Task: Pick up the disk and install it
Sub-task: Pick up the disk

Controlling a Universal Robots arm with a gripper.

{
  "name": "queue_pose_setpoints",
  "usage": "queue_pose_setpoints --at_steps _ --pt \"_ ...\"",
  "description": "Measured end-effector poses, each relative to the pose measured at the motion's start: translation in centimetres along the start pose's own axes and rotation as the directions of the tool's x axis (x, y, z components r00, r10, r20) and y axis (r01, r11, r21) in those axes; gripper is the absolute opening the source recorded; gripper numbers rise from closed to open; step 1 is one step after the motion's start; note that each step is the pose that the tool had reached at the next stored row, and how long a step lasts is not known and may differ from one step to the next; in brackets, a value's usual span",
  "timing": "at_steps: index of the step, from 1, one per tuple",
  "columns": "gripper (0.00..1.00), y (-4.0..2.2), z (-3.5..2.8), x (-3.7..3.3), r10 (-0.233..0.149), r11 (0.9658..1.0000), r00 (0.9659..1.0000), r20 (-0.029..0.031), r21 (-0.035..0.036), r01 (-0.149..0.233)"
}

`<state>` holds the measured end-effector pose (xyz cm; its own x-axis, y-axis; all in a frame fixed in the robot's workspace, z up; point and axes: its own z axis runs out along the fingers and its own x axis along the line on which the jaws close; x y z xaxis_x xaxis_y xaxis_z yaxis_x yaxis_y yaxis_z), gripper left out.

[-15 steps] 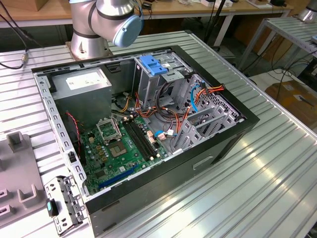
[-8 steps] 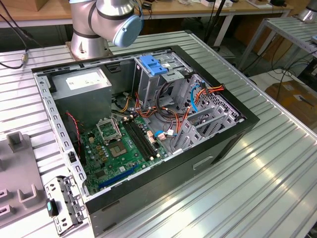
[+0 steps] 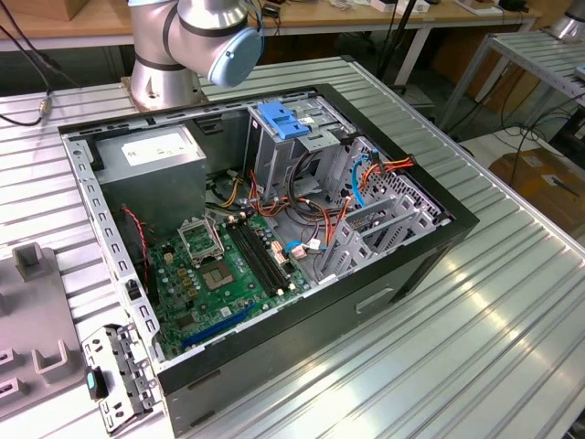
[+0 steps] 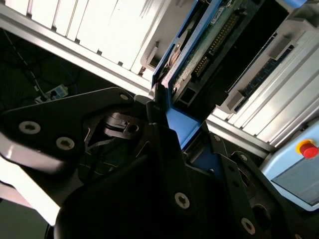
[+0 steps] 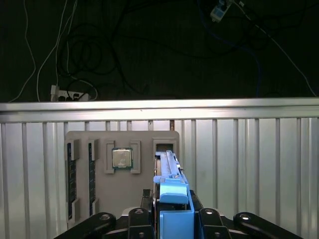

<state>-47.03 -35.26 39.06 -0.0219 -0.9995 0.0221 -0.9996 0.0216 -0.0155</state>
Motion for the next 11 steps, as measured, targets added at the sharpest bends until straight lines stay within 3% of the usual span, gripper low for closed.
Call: queue_pose_setpoints --at_steps 11 --pt "0.37 -0.01 -0.58 0.01 0.000 1.0000 1.0000 0.0002 -0.0001 0.000"
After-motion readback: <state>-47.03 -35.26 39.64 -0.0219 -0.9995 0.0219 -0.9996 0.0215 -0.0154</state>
